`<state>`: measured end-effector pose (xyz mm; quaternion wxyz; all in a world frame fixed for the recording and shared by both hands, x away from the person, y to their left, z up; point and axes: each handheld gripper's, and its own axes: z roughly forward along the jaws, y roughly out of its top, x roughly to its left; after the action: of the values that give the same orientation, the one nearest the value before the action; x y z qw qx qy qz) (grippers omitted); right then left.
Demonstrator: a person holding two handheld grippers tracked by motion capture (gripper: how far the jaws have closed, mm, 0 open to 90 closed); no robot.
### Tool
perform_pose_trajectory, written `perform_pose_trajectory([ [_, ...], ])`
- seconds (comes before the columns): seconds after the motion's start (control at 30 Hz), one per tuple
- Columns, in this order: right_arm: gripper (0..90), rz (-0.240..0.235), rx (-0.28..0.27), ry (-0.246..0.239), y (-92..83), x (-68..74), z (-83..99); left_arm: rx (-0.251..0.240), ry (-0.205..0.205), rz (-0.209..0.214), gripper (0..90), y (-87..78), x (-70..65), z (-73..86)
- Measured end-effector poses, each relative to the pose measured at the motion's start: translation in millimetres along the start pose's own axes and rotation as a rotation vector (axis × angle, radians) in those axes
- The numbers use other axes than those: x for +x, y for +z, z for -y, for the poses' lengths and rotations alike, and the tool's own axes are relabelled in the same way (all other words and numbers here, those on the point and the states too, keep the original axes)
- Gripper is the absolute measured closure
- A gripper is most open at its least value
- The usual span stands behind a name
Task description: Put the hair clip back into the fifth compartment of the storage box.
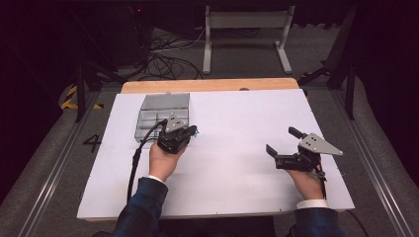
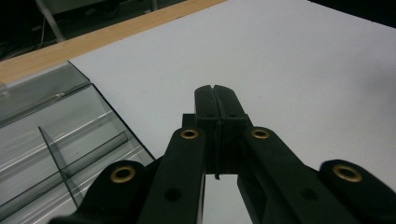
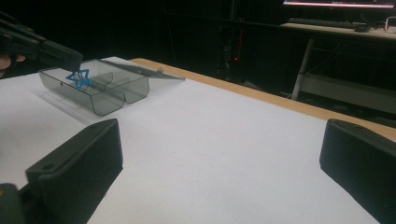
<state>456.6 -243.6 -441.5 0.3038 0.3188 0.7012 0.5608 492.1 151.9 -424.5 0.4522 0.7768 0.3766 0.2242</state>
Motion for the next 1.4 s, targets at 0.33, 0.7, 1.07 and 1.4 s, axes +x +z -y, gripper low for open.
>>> perform_pose_trajectory([
  [0.33,0.2,-0.002,0.003,-0.001,0.5,-0.3,0.3,-0.01,-0.007,-0.048,89.5,-6.4,10.5,1.0],
  [0.7,0.2,0.003,0.007,0.002,0.6,-0.5,0.6,-0.027,-0.026,-0.093,89.5,-14.3,24.9,3.2],
  [1.07,0.2,0.006,0.01,0.003,1.2,-0.5,0.9,-0.009,-0.022,-0.152,89.5,-18.2,37.4,10.3],
  [1.4,0.2,0.006,0.01,0.005,1.1,-1.0,1.1,0.011,-0.027,-0.189,89.4,-16.6,44.4,15.5],
])
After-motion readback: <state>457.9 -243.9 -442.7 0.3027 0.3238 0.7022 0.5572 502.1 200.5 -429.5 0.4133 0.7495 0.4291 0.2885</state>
